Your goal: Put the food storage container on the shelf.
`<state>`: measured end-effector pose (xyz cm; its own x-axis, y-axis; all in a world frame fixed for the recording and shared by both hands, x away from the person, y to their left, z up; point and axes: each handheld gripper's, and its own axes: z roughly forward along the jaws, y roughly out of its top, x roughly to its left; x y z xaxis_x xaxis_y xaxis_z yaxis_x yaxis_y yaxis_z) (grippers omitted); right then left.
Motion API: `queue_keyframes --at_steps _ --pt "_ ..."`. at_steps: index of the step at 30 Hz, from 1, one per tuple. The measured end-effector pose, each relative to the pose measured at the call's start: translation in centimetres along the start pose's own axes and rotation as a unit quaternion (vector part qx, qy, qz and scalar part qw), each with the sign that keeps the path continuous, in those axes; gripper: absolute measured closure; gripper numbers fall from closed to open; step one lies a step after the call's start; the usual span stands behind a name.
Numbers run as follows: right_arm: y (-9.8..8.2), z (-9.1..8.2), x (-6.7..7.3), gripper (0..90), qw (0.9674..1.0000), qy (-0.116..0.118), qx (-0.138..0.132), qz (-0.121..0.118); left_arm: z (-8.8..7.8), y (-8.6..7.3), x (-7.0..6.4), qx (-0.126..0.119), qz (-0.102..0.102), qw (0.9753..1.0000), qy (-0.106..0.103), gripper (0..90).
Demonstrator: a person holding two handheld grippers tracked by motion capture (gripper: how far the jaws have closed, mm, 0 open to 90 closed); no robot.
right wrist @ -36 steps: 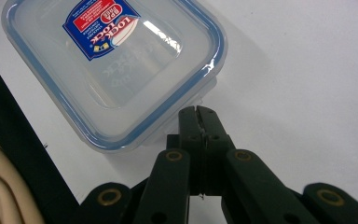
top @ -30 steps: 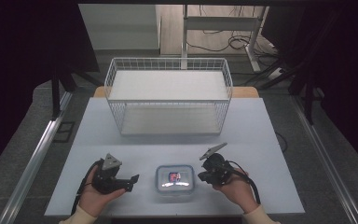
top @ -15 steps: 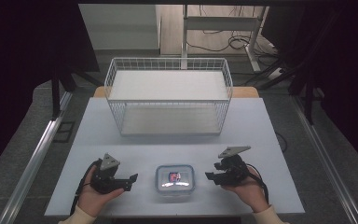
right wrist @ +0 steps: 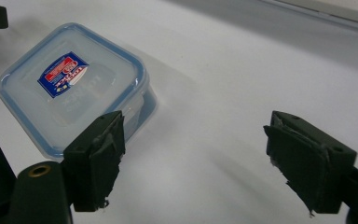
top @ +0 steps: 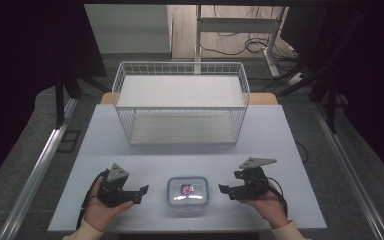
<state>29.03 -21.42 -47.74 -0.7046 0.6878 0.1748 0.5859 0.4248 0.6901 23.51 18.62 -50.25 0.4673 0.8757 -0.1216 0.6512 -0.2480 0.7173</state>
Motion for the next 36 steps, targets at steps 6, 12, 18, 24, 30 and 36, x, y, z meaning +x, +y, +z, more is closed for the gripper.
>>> queue_keyframes --at_steps 6,12,18,24,30,36 --pt "-0.2 0.3 0.1 18.9 0.9995 0.022 -0.014 0.017 0.2 0.1 -0.1 -0.006 -0.001 0.9999 -0.008 15.4" --pt "-0.5 0.9 0.3 18.8 0.9988 0.022 -0.008 0.043 0.1 0.3 -0.1 -0.008 -0.019 0.9994 -0.028 15.0" --pt "-0.7 1.3 0.6 19.0 0.9982 0.035 0.001 0.050 0.0 0.4 -0.3 -0.004 -0.037 0.9970 -0.068 17.4" --pt "-0.6 1.5 0.7 19.0 0.9935 0.073 -0.007 0.087 0.1 0.6 -0.2 0.003 -0.081 0.9883 -0.129 18.7" --pt "-0.4 2.5 1.0 19.6 0.9898 0.095 0.007 0.106 1.3 0.9 -0.3 0.017 -0.129 0.9748 -0.181 17.5" --pt "-0.1 3.5 1.5 19.9 0.9860 0.115 0.016 0.120 2.9 1.1 -1.2 0.031 -0.153 0.9619 -0.224 17.1"
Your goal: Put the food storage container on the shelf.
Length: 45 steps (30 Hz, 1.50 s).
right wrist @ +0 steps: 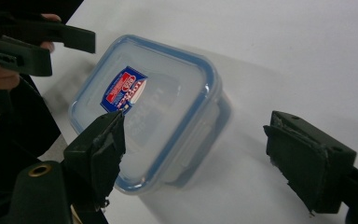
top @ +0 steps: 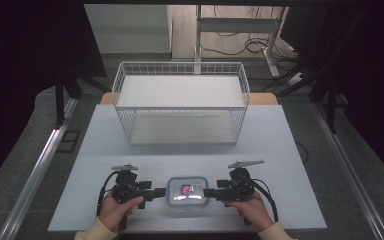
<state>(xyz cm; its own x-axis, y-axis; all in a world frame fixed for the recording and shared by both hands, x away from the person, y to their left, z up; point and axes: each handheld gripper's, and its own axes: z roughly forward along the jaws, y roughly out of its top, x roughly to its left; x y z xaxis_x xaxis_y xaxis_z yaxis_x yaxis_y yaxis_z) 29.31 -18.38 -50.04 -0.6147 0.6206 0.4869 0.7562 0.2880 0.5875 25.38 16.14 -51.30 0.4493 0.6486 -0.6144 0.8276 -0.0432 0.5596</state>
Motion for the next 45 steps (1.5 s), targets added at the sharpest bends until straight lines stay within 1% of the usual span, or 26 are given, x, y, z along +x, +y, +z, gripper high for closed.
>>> queue_keyframes --at_steps 3,4,6,8,10,11,13,15,17,19,20,22,24,25,26,27,28,29,33,34,35,37,39,40,44,45 --pt "0.0 0.8 0.2 19.9 0.9999 0.005 0.009 0.005 0.8 0.1 0.2 0.000 -0.025 0.9993 -0.029 16.9" --pt "0.0 0.8 0.2 19.9 0.9999 0.005 0.009 0.005 1.1 0.1 0.3 0.002 -0.029 0.9991 -0.032 16.9" --pt "0.0 1.1 0.3 19.9 0.9998 0.007 0.014 0.010 1.4 0.1 0.4 0.010 -0.028 0.9991 -0.030 17.2" --pt "0.0 1.2 0.2 19.9 0.9997 0.012 0.014 0.016 1.7 0.0 0.4 0.013 -0.031 0.9988 -0.035 18.0" --pt "-0.1 1.4 0.2 21.3 0.9995 0.017 0.013 0.022 1.9 -0.1 0.6 0.015 -0.038 0.9982 -0.043 18.9" --pt "-0.1 1.4 0.2 21.9 0.9994 0.021 0.012 0.025 2.0 -0.1 0.7 0.017 -0.039 0.9981 -0.044 19.0" --pt "-0.1 1.6 0.3 21.9 0.9991 0.026 0.013 0.032 2.2 -0.2 0.8 0.015 -0.044 0.9980 -0.044 19.8" --pt "-0.1 1.7 0.2 22.5 0.9988 0.029 0.017 0.037 2.2 -0.3 0.8 0.015 -0.049 0.9972 -0.055 21.7" --pt "-0.2 1.8 0.2 23.7 0.9982 0.037 0.017 0.045 2.4 -0.4 1.0 0.017 -0.060 0.9954 -0.073 24.7" --pt "-0.2 1.9 0.1 24.8 0.9975 0.044 0.017 0.053 2.6 -0.5 1.2 0.020 -0.064 0.9952 -0.072 27.4" --pt "-0.2 2.0 0.1 25.4 0.9974 0.044 0.017 0.055 2.6 -0.5 1.3 0.022 -0.064 0.9950 -0.074 29.4" --pt "-0.2 2.0 0.1 27.8 0.9971 0.046 0.019 0.058 2.7 -0.5 1.4 0.022 -0.069 0.9939 -0.083 33.4" --pt "-0.2 2.0 0.1 30.8 0.9967 0.048 0.018 0.062 2.9 -0.6 1.4 0.030 -0.071 0.9925 -0.094 38.0" --pt "-0.2 2.0 0.1 33.0 0.9967 0.046 0.017 0.066 3.0 -0.7 1.4 0.031 -0.073 0.9919 -0.099 40.9" --pt "-0.2 2.0 0.1 35.3 0.9967 0.043 0.017 0.067 3.0 -0.7 1.4 0.036 -0.072 0.9916 -0.101 42.9" --pt "-0.3 2.0 0.1 38.1 0.9964 0.041 0.017 0.072 3.1 -0.7 1.3 0.039 -0.068 0.9923 -0.096 44.0" --pt "-0.3 2.0 -0.1 40.5 0.9962 0.043 0.014 0.074 3.1 -0.7 1.3 0.038 -0.068 0.9923 -0.096 45.4" --pt "-0.3 1.9 -0.2 41.7 0.9952 0.046 0.014 0.085 3.0 -0.7 1.3 0.039 -0.070 0.9920 -0.097 45.9" --pt "-0.3 1.8 -0.4 44.2 0.9938 0.054 0.013 0.096 2.9 -0.8 1.2 0.035 -0.077 0.9917 -0.097 48.1" --pt "-0.4 1.7 -0.4 44.3 0.9939 0.055 0.011 0.095 2.8 -0.9 1.2 0.034 -0.080 0.9914 -0.098 48.5" --pt "-0.5 1.7 -0.4 45.3 0.9939 0.055 0.008 0.095 2.8 -0.9 1.2 0.028 -0.088 0.9905 -0.102 49.3" --pt "-0.5 1.5 -0.4 47.0 0.9931 0.059 0.004 0.102 2.7 -1.1 1.3 0.025 -0.095 0.9892 -0.109 51.7" --pt "-0.6 1.4 -0.3 47.9 0.9929 0.061 0.001 0.103 2.6 -1.1 1.3 0.024 -0.094 0.9895 -0.108 52.5" --pt "-0.7 1.4 -0.3 48.0 0.9933 0.060 -0.002 0.099 2.6 -1.1 1.2 0.024 -0.092 0.9898 -0.106 52.5" --pt "-0.8 1.2 -0.3 49.5 0.9920 0.062 -0.009 0.110 2.4 -1.2 1.0 0.022 -0.090 0.9902 -0.105 53.4" --pt "-0.9 1.2 -0.3 49.6 0.9922 0.063 -0.010 0.107 2.4 -1.2 0.9 0.022 -0.090 0.9903 -0.104 53.4"
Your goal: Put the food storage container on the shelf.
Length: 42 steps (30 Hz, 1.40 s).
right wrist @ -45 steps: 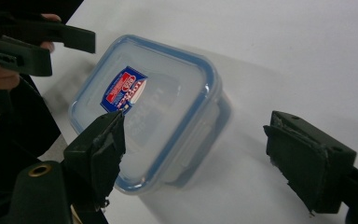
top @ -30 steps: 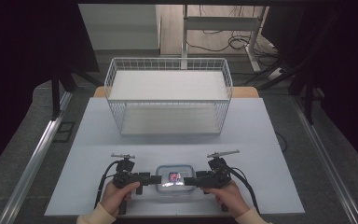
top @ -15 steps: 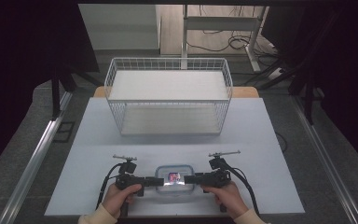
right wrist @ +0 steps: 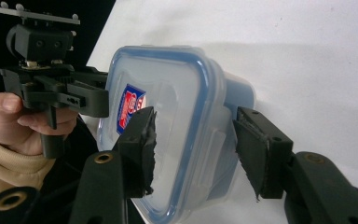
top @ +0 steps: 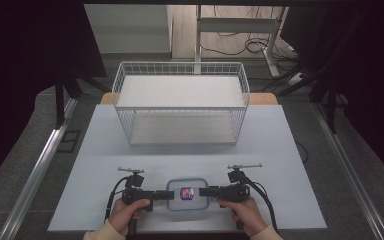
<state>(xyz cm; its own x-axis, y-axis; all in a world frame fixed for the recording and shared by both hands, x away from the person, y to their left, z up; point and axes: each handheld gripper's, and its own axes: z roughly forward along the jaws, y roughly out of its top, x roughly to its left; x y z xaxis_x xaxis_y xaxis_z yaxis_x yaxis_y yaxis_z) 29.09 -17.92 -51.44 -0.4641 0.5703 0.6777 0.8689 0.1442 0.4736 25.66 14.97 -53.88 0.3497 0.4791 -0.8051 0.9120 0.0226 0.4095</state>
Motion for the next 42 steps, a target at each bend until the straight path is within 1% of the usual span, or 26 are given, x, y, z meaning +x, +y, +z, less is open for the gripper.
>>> queue_keyframes --at_steps 6,10,16,28,29,31,33,36,42 --pt "-0.1 -0.1 0.3 50.2 0.9999 -0.002 -0.004 -0.010 -0.2 0.0 0.0 -0.005 -0.004 1.0000 -0.001 54.4" --pt "0.0 -0.1 0.3 50.8 0.9999 -0.001 -0.006 -0.012 -0.2 0.1 -0.2 -0.005 0.000 1.0000 0.003 54.6" --pt "0.1 -0.2 0.4 51.0 0.9998 -0.002 -0.007 -0.017 -0.3 0.2 -0.4 -0.006 0.003 1.0000 0.004 55.1" --pt "0.6 -0.5 0.8 51.1 0.9996 0.000 -0.013 -0.025 -0.8 0.7 -0.7 -0.010 0.010 0.9999 0.000 55.5" --pt "0.7 -0.5 0.8 51.2 0.9996 0.001 -0.013 -0.024 -0.8 0.7 -0.7 -0.009 0.012 0.9999 0.001 55.6" --pt "0.8 -0.6 0.9 51.2 0.9997 0.003 -0.013 -0.023 -0.8 0.8 -0.8 -0.013 0.010 0.9999 -0.001 55.7" --pt "0.9 -0.7 0.9 51.2 0.9997 0.004 -0.013 -0.022 -0.9 1.0 -1.0 -0.012 0.014 0.9998 0.001 55.7" --pt "1.1 -0.9 1.0 51.2 0.9995 0.001 -0.014 -0.029 -0.9 1.3 -1.1 -0.011 0.019 0.9998 0.000 55.8" --pt "1.9 -1.1 1.0 51.3 0.9993 -0.001 -0.017 -0.032 -0.8 2.1 -1.2 -0.012 0.023 0.9997 -0.001 55.8"
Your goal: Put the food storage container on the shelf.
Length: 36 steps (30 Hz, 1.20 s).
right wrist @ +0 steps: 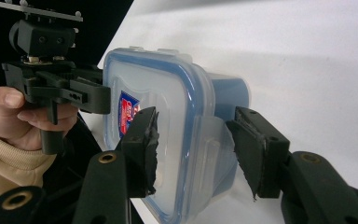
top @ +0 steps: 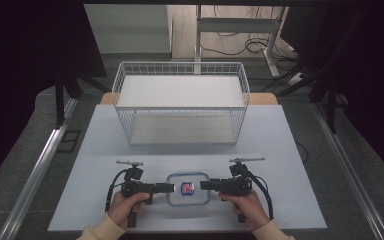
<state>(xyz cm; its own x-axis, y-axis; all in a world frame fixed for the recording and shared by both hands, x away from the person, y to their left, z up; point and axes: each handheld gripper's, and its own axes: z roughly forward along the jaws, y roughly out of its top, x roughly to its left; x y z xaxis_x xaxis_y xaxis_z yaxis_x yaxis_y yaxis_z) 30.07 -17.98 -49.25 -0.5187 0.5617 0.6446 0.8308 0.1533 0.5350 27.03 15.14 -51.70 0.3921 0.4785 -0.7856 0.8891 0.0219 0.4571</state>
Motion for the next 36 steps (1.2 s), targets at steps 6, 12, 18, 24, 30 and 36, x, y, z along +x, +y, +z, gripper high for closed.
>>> queue_keyframes --at_steps 6,12,18,24,30,36 --pt "1.3 -0.1 0.3 51.3 0.9999 -0.004 -0.005 -0.012 -0.4 1.2 -0.1 -0.007 0.006 1.0000 -0.002 55.7" --pt "2.8 -0.4 0.9 51.3 0.9996 -0.005 -0.010 -0.026 -1.0 2.4 -0.6 -0.018 0.017 0.9997 -0.003 55.8" --pt "4.2 -1.0 1.5 51.3 0.9990 -0.005 -0.023 -0.039 -1.5 3.9 -1.6 -0.026 0.032 0.9992 -0.001 55.8" --pt "5.5 -1.8 2.2 51.3 0.9982 -0.008 -0.031 -0.052 -2.0 5.2 -2.5 -0.030 0.046 0.9985 0.000 55.8" --pt "6.8 -2.3 3.0 51.3 0.9972 -0.009 -0.032 -0.067 -2.6 6.0 -3.2 -0.041 0.054 0.9977 0.001 55.8" --pt "8.2 -2.6 3.7 51.3 0.9963 -0.010 -0.036 -0.078 -3.2 7.1 -4.0 -0.047 0.064 0.9968 0.006 55.7"
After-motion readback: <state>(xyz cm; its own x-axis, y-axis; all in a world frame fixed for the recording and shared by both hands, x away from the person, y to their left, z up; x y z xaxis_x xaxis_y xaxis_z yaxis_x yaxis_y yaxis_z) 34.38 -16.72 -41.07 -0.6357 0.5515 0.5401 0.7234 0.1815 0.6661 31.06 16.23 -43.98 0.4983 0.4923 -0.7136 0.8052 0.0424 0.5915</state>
